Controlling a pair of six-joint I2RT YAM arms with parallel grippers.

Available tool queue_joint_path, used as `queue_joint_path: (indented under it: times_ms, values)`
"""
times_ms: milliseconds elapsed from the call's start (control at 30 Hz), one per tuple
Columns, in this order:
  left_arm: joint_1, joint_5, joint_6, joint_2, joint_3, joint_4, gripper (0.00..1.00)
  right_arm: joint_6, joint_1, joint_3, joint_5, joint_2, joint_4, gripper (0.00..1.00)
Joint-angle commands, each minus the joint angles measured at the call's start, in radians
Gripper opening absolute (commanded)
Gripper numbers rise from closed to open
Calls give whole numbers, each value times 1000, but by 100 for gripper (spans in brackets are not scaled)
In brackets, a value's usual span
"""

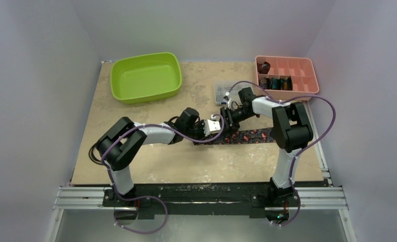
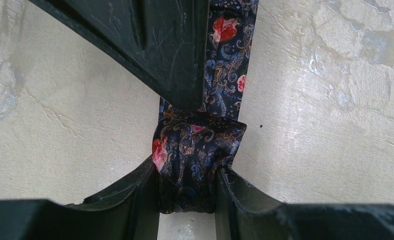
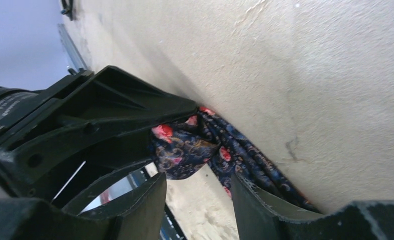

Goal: Roll the ties
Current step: Roll the tie at the center of the board.

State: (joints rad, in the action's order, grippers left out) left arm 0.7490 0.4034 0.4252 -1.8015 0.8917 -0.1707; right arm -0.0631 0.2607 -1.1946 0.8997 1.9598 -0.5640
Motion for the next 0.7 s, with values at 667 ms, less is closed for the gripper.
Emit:
queue_joint_path:
  times_ms: [667]
  values:
    - [4,-49,35,-26,-15,97,19,-75,18,-41,203,67,3,47]
